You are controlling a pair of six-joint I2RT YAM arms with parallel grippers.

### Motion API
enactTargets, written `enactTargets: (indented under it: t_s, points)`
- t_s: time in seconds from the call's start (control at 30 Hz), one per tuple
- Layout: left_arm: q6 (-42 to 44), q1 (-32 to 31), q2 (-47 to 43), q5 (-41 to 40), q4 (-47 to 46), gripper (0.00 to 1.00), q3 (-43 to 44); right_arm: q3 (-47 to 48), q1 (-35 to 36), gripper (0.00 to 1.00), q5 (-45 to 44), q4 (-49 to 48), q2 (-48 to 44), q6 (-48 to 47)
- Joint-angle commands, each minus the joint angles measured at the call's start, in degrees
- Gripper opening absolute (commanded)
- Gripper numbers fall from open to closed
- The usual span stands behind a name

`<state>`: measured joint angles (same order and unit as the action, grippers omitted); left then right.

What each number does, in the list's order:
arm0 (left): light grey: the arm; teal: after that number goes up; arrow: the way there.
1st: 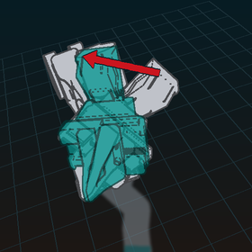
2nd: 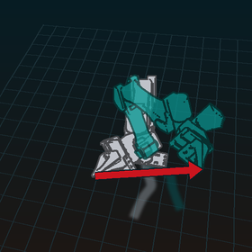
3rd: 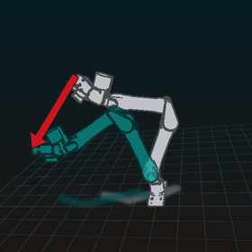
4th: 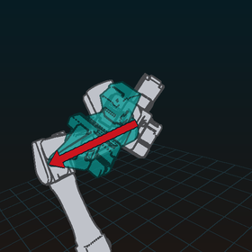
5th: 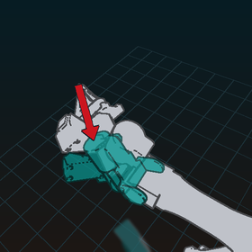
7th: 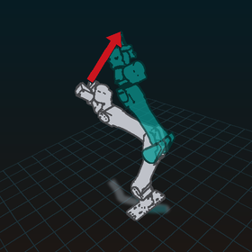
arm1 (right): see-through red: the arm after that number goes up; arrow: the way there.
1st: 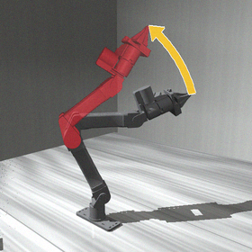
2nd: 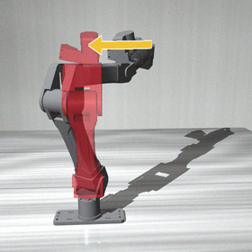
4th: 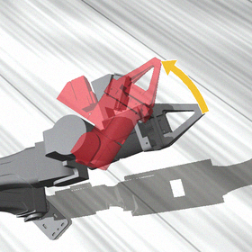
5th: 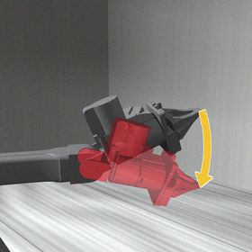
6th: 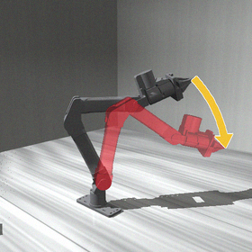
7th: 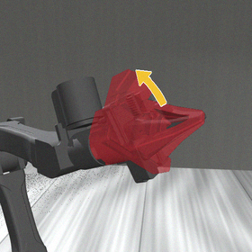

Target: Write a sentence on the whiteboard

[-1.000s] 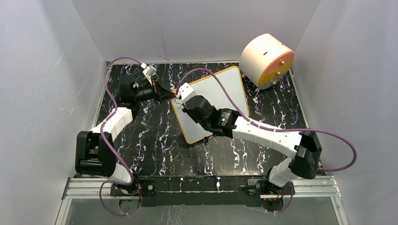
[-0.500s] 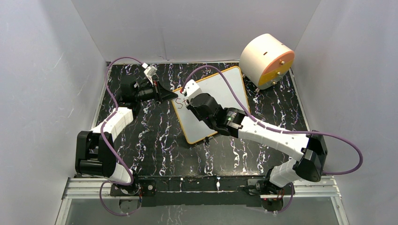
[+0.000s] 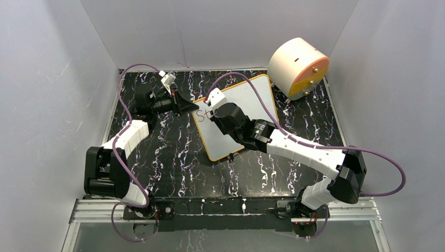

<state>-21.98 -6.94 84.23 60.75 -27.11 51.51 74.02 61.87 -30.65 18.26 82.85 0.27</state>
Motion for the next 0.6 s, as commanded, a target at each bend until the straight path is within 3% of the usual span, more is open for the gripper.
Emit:
enactTargets:
  t_s: [0.0, 0.57]
  points:
    - [3.6, -1.9, 2.3, -0.5, 6.9, 0.00, -1.4, 0.2, -0.3, 0.00, 0.7, -2.3, -0.5, 0.9]
    - [3.7, -1.9, 2.4, -0.5, 7.1, 0.00, -1.2, -0.3, -1.5, 0.00, -1.9, -0.3, -0.4, 0.7]
